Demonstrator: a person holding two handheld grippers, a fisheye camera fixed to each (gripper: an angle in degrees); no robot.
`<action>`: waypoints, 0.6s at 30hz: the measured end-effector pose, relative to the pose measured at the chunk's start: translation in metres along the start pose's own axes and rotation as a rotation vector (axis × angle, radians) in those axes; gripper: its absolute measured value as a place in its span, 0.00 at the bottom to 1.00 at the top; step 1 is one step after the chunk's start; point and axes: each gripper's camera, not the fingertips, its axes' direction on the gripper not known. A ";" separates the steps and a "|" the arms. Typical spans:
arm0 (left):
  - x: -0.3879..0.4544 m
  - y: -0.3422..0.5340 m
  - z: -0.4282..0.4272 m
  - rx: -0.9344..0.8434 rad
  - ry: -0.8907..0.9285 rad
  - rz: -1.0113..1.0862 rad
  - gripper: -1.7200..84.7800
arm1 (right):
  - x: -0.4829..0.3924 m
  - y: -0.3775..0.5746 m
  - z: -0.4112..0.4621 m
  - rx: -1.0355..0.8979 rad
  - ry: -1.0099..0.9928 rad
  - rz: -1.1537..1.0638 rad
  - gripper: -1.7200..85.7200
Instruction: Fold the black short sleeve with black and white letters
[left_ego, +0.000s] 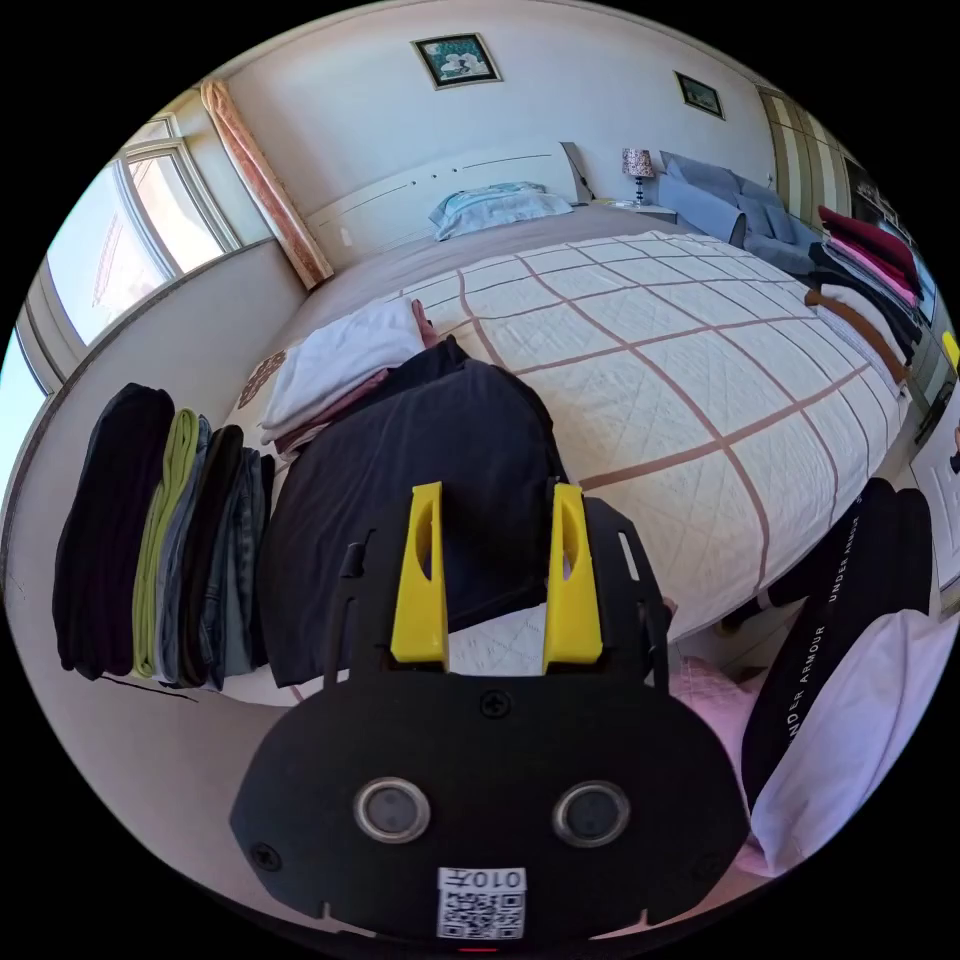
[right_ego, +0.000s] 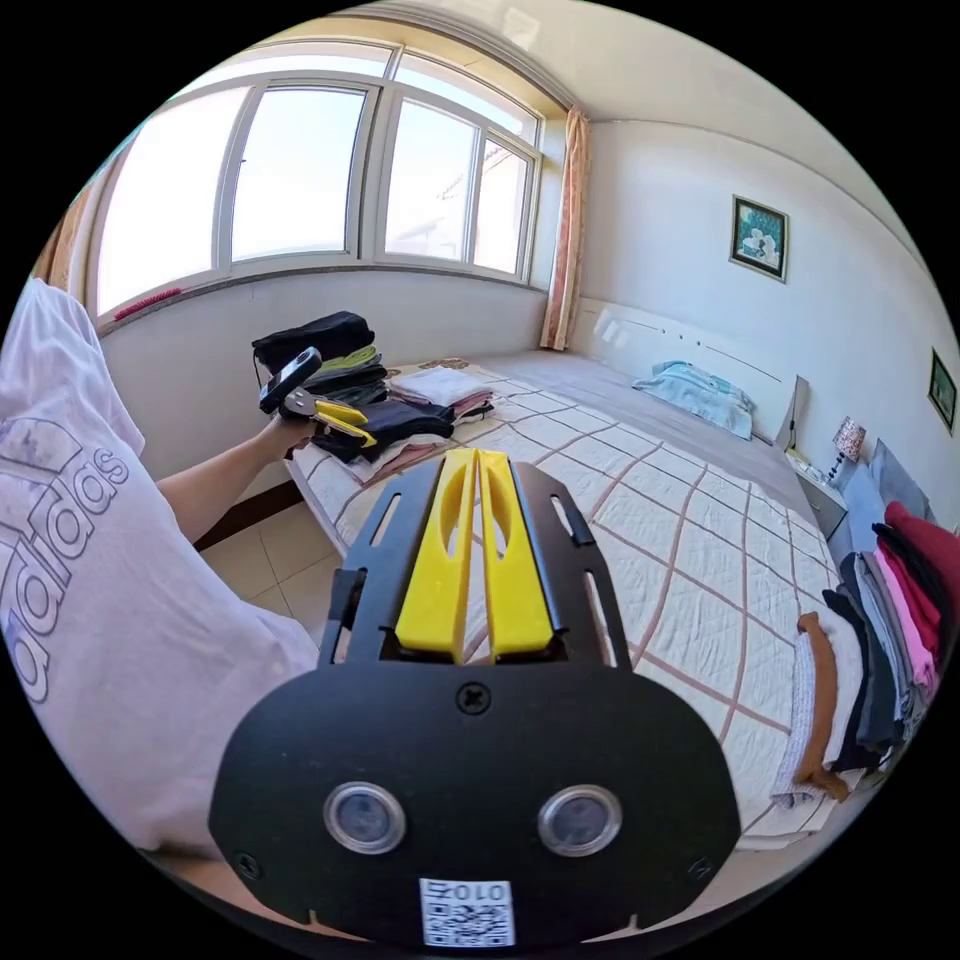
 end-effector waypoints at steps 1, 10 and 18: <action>-0.014 0.002 0.000 0.012 0.041 -0.029 0.14 | 0.001 0.000 0.001 -0.007 0.000 0.003 0.05; -0.154 0.039 -0.045 0.203 0.355 -0.370 0.08 | 0.025 0.003 -0.005 -0.023 0.000 0.077 0.05; -0.190 -0.005 -0.062 0.439 0.698 -0.504 0.06 | 0.061 0.009 -0.009 -0.035 -0.005 0.190 0.05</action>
